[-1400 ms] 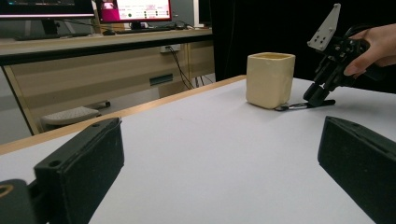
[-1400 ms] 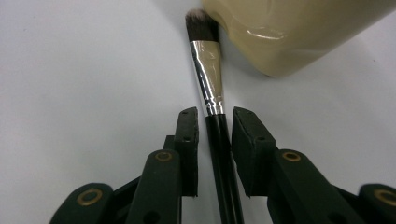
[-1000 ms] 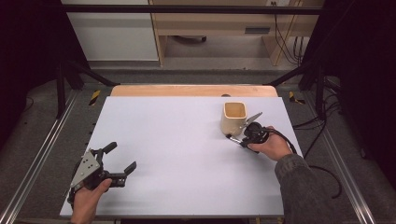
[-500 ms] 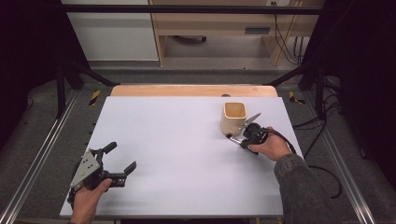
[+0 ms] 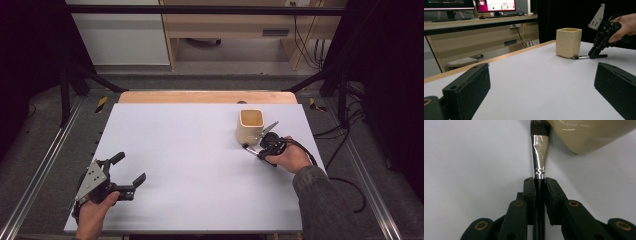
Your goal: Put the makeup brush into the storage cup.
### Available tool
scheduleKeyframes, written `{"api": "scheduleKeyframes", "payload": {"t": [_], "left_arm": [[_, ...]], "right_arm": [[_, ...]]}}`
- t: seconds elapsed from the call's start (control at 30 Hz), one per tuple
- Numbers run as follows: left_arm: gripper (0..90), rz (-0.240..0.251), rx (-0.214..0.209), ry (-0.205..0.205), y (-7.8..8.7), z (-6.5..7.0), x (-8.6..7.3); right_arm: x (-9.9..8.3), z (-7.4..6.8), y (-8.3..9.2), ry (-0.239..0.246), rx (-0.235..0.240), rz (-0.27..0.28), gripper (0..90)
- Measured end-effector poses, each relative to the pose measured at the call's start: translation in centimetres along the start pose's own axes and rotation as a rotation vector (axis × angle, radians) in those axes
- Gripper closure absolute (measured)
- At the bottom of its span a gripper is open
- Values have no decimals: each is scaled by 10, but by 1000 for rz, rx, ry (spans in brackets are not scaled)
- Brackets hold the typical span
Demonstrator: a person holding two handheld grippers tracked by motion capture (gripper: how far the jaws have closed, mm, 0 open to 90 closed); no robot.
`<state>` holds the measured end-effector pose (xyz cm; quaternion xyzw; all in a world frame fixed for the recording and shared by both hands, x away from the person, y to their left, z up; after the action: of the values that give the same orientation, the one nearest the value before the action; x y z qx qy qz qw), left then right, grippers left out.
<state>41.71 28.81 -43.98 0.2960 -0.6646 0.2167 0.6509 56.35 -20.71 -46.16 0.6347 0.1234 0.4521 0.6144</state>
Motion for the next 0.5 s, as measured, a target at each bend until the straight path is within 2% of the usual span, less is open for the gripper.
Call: {"api": "scheduleKeyframes", "payload": {"t": [0.5], "left_arm": [[0, 0, 0, -1, 0, 0, 0]], "right_arm": [[0, -5, 7, 21, 19, 9, 794]]}}
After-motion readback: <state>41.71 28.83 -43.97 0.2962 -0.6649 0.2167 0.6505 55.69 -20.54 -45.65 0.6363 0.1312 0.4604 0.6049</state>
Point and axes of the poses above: each handheld gripper's, and its own axes: y roughly backward along the jaws, x roughly out of its top, z roughly to its right, the point moved 1 cm from there along -y, roughly forward along the jaws, and after that the axes turned 6 degrees about -x, right-handed, at the moved point
